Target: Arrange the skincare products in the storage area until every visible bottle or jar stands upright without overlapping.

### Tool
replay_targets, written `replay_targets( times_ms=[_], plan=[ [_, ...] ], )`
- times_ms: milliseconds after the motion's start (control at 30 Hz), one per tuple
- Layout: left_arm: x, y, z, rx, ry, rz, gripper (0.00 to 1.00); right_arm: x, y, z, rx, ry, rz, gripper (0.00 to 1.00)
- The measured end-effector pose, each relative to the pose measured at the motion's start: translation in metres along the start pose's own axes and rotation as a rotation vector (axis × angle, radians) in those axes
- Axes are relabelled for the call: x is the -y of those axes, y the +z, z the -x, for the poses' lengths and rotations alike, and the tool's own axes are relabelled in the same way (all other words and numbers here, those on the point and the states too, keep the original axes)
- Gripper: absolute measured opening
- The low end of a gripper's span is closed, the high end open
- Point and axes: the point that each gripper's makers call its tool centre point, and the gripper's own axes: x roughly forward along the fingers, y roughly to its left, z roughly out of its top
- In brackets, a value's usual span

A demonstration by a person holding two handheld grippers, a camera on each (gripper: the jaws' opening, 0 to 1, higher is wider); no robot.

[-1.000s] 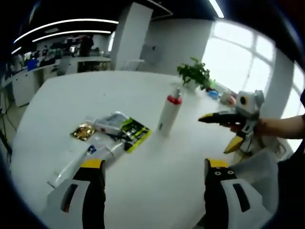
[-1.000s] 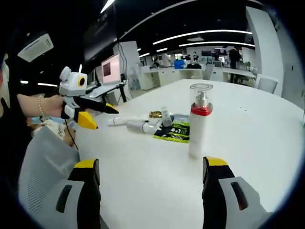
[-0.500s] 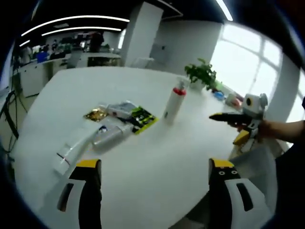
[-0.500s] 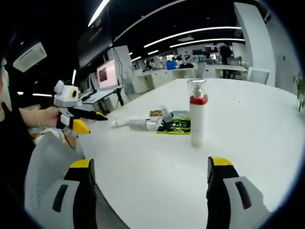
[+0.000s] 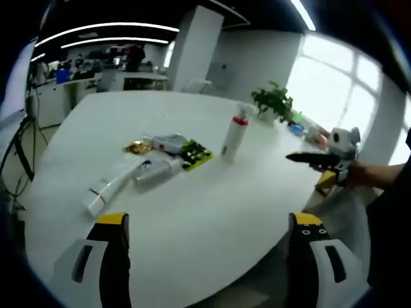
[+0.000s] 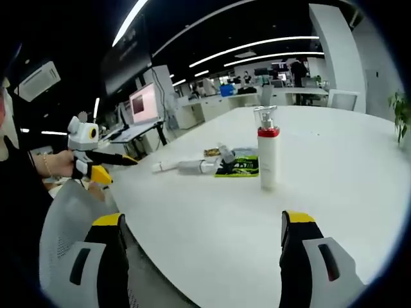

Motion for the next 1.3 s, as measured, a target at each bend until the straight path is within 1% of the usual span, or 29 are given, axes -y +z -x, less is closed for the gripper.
replay_targets(
  times_ms=[100,200,333,400,567,633,1000,1067,1167,1300],
  plan=[
    [-0.003,0.001,0.002,0.003,0.018,0.001,0.98,0.0,0.001,-0.001,0.002,0.0,0.007,0.99],
    [-0.004,0.003,0.002,0.015,0.025,-0.003,0.99,0.003,-0.009,-0.003,-0.043,-0.014,0.039,0.99],
    [-0.007,0.001,0.004,0.024,0.038,0.021,0.99,-0.001,-0.01,-0.006,-0.047,-0.003,0.048,0.99],
    [-0.007,0.002,0.004,0.026,0.044,0.025,0.98,0.001,-0.011,-0.005,-0.05,-0.005,0.047,0.99],
    [-0.004,0.0,0.002,0.011,0.037,0.007,0.98,0.002,-0.011,-0.004,-0.047,-0.013,0.039,0.99],
    [-0.002,0.0,0.001,0.009,0.035,0.0,0.98,0.001,-0.01,-0.005,-0.052,-0.021,0.061,0.99],
    [0.0,0.002,0.001,0.001,0.023,-0.004,0.99,-0.002,-0.013,-0.006,-0.072,-0.009,0.069,0.99],
    [-0.003,0.001,0.002,-0.007,0.027,-0.02,0.99,-0.003,-0.014,-0.007,-0.077,-0.005,0.073,0.99],
    [-0.01,0.002,0.004,-0.013,0.039,-0.022,0.99,-0.003,-0.015,-0.007,-0.084,-0.002,0.074,0.99],
    [-0.029,0.006,0.007,-0.023,0.066,-0.026,0.98,-0.004,-0.016,-0.008,-0.087,0.001,0.068,0.99]
  ],
)
